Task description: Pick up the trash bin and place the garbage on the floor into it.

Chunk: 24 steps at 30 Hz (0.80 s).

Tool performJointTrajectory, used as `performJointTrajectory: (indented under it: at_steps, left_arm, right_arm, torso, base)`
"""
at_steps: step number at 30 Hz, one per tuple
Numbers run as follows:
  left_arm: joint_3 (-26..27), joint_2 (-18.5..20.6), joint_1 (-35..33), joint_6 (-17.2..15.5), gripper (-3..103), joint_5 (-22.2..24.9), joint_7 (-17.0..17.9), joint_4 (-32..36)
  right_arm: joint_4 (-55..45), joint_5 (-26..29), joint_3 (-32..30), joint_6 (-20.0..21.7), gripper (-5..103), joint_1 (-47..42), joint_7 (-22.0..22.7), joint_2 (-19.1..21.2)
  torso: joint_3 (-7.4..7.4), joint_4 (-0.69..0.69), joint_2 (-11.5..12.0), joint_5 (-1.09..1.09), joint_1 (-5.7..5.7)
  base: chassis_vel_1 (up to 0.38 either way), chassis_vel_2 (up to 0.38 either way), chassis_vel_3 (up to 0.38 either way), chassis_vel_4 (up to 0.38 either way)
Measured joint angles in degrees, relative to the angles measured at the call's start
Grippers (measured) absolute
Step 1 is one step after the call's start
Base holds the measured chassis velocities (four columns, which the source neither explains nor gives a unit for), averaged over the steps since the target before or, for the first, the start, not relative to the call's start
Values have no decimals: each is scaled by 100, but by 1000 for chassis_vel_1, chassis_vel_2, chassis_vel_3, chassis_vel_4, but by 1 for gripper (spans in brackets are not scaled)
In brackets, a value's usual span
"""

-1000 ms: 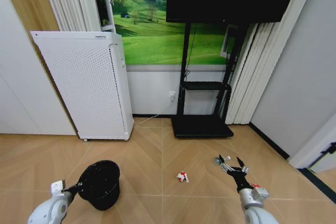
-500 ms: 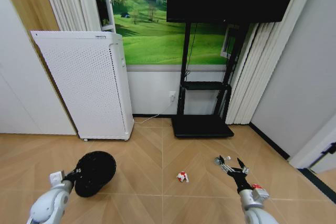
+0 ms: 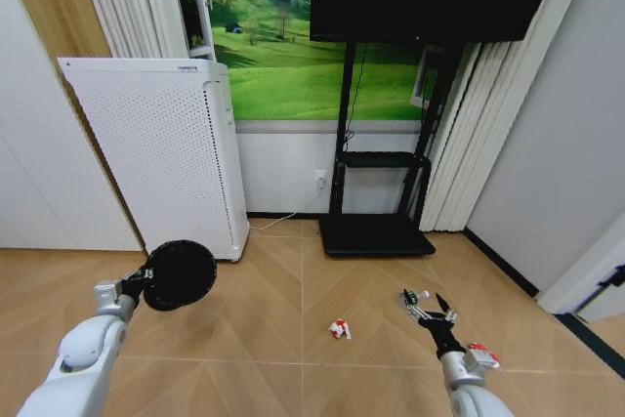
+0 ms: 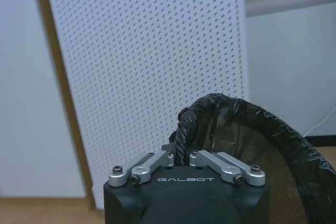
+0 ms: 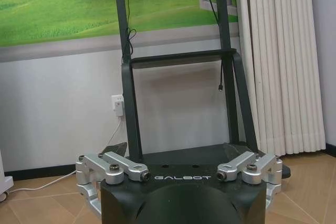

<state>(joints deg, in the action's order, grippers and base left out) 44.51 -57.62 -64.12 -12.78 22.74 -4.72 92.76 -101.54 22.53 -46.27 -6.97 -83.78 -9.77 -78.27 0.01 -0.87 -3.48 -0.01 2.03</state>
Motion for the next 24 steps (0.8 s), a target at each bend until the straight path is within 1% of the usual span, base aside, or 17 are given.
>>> performJointTrajectory:
  at_steps: [1, 3, 4, 7, 8, 11, 12, 14, 17, 18, 20, 22, 23, 24]
  left_arm:
    - [0, 0, 0, 0, 7, 0, 0, 0]
    - [-237, 154, 242, 353, 7, -145, -195, -220]
    - [-237, 154, 242, 353, 7, -145, -195, -220]
    - [-675, 275, 637, 776, 7, -373, -286, -538]
    - [-675, 275, 637, 776, 7, -373, -286, -538]
    - [-1081, 202, 1016, 1224, 7, -526, -288, -869]
    - [-1081, 202, 1016, 1224, 7, -526, -288, -869]
    - [-1221, 79, 1159, 1448, 7, -563, -240, -977]
    - [-1350, -206, 1229, 1761, 7, -538, -184, -1070]
    - [-1350, -206, 1229, 1761, 7, -538, -184, -1070]
    - [-1358, -483, 1201, 2029, 7, -471, -183, -1156]
    - [-1356, -539, 1182, 2074, 7, -451, -201, -1165]
    - [-1343, -658, 1126, 2151, 7, -408, -251, -1178]
    - [-1343, -658, 1126, 2151, 7, -408, -251, -1178]
  right_arm:
    - [0, 0, 0, 0, 100, 0, 0, 0]
    - [18, 42, -5, -15, 100, 14, -5, 12]
    - [18, 42, -5, -15, 100, 14, -5, 12]
    - [22, 61, -19, -51, 100, 13, -10, 9]
    - [22, 61, -19, -51, 100, 13, -10, 9]
    - [-69, -34, -16, -51, 100, 4, 63, -59]
    - [-69, -34, -16, -51, 100, 4, 63, -59]
    - [-179, -111, -6, 61, 100, -13, 152, -90]
    - [-389, -150, 34, 495, 100, -37, 323, -122]
    - [-389, -150, 34, 495, 100, -37, 323, -122]
    - [-438, -164, 90, 718, 100, 19, 503, -159]
    - [-441, -165, 97, 753, 100, 32, 524, -166]
    - [-445, -174, 115, 828, 100, 62, 557, -178]
    - [-445, -174, 115, 828, 100, 62, 557, -178]
  torso:
    - [0, 0, 0, 0, 0]
    - [0, 2, 0, 1, 0]
    - [0, 2, 0, 1, 0]
    - [0, -1, 0, 1, 0]
    - [0, -1, 0, 1, 0]
    - [0, 0, 0, 1, 0]
    - [0, 0, 0, 1, 0]
    - [0, -1, 0, 2, 0]
    - [0, -1, 0, 1, 0]
    - [0, -1, 0, 1, 0]
    - [0, 0, 0, 2, 0]
    - [0, 0, 0, 2, 0]
    - [0, 0, 0, 1, 0]
    - [0, 0, 0, 1, 0]
  base:
    - [0, 0, 0, 0]
    - [0, 0, 0, 0]
    - [0, 0, 0, 0]
    - [0, 0, 0, 0]
    - [0, 0, 0, 0]
    - [0, 0, 0, 0]
    - [0, 0, 0, 0]
    - [0, 0, 0, 0]
    - [0, 0, 0, 0]
    - [0, 0, 0, 0]
    - [0, 0, 0, 0]
    - [0, 0, 0, 0]
    - [0, 0, 0, 0]
    - [0, 0, 0, 0]
